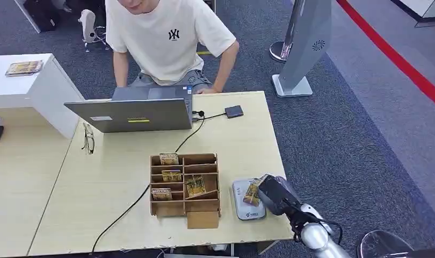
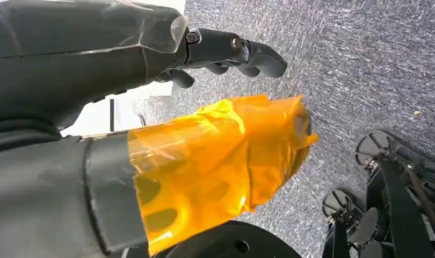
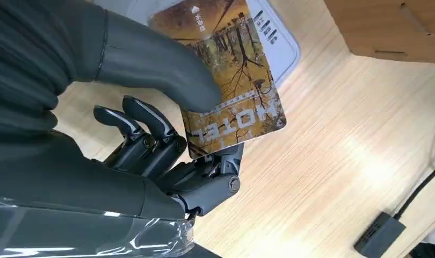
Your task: Pass the card to the sensor for recognition and then transmit it.
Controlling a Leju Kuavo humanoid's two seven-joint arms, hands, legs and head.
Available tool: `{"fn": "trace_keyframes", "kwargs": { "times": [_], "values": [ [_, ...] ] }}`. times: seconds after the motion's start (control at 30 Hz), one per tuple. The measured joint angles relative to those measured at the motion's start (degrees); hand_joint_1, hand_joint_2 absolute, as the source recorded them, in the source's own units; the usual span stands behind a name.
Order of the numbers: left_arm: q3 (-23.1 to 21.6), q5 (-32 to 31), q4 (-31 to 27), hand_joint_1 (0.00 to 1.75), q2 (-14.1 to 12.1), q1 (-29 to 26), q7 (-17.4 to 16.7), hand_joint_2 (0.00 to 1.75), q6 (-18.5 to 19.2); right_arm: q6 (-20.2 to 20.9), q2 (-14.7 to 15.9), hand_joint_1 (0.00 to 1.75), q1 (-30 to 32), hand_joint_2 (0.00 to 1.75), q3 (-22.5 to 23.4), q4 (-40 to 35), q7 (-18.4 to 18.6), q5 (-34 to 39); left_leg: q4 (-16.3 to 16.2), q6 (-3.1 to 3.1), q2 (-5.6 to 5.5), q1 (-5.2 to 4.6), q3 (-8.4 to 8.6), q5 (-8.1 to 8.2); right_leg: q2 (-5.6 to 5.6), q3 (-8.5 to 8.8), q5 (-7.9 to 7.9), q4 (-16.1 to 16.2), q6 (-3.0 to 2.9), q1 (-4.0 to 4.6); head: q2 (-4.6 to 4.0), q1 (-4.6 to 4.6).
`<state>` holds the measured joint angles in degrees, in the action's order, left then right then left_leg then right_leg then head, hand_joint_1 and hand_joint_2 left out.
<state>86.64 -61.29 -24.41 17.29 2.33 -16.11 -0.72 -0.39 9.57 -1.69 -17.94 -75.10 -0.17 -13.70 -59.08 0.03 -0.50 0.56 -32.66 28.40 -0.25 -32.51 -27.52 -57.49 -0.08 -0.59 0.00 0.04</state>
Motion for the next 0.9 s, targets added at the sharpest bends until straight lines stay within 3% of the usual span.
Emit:
{"fn": "trace_keyframes", "kwargs": {
  "times": [0.9],
  "values": [
    [-0.02, 0.98, 0.02, 0.00, 0.13, 0.00, -0.37, 0.00, -0.15, 0.79, 0.04, 1.75, -1.06, 1.75, -3.85, -0.26, 1.20, -3.85, 0.00, 0.00, 0.01, 0.00, 0.02, 0.00, 0.02, 0.01, 0.00, 0.00, 0.00, 0.00, 0.00, 0.00]
  ]
}}
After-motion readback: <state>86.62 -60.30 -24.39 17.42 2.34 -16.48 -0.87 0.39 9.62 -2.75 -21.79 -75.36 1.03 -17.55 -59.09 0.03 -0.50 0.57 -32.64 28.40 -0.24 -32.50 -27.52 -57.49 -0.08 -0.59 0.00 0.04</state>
